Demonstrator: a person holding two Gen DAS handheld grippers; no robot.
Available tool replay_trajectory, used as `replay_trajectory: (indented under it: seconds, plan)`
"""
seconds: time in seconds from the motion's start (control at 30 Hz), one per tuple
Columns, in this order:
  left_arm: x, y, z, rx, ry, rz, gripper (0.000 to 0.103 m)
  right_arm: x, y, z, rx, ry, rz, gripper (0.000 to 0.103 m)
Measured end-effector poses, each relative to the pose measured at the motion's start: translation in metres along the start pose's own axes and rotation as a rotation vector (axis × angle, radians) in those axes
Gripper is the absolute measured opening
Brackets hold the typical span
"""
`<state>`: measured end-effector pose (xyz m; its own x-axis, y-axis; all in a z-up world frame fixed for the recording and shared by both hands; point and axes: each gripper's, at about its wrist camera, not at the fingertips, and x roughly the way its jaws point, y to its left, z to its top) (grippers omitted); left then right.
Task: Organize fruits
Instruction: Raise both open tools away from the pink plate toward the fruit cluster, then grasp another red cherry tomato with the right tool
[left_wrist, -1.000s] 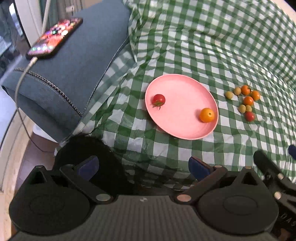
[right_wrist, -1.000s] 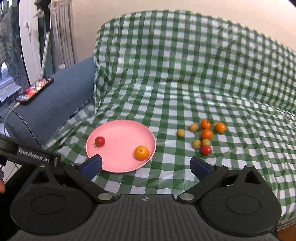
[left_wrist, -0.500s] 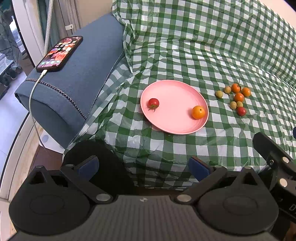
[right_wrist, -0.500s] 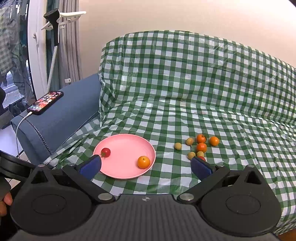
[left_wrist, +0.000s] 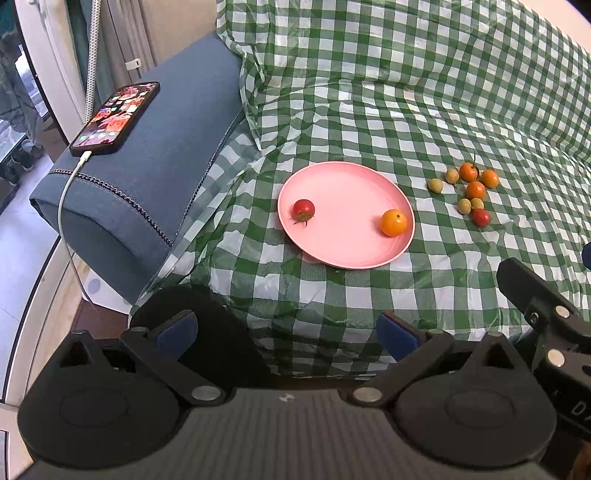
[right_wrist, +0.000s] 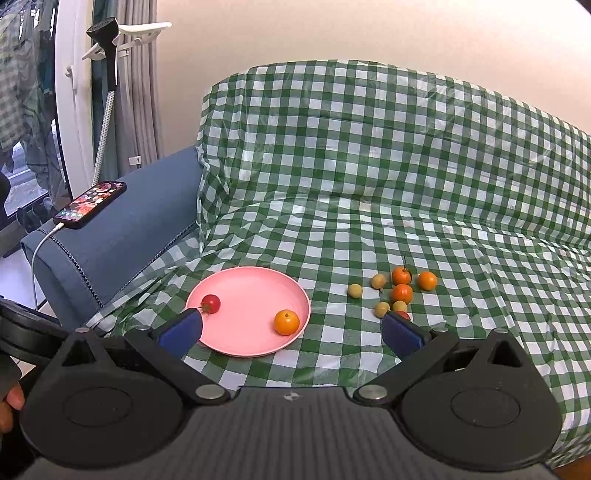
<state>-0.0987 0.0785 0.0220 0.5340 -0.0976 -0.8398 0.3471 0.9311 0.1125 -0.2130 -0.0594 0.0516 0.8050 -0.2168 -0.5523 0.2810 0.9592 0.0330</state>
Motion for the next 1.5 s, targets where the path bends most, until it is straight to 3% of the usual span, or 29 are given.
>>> replay_trajectory:
  seconds: [0.57,0.87,1.13,1.33,1.5]
  plan:
    - [0.028,-0.02,0.01,0.09,0.074,0.048,0.103,0.03,-0.026,-0.01,0.085,0.047,0.02,0.102]
    - [0.058,-0.045,0.036,0.118,0.131,0.053,0.103,0.067,-0.075,-0.03,0.176,0.055,-0.092,0.102]
    - [0.089,-0.074,0.079,0.117,0.15,0.065,0.103,0.155,-0.142,-0.041,0.186,0.109,-0.221,0.102]
    - [0.109,-0.093,0.106,0.102,0.161,0.067,0.103,0.24,-0.172,-0.055,0.1,0.185,-0.214,0.102]
    - [0.126,-0.102,0.116,0.116,0.18,0.094,0.103,0.275,-0.179,-0.061,0.07,0.183,-0.211,0.102]
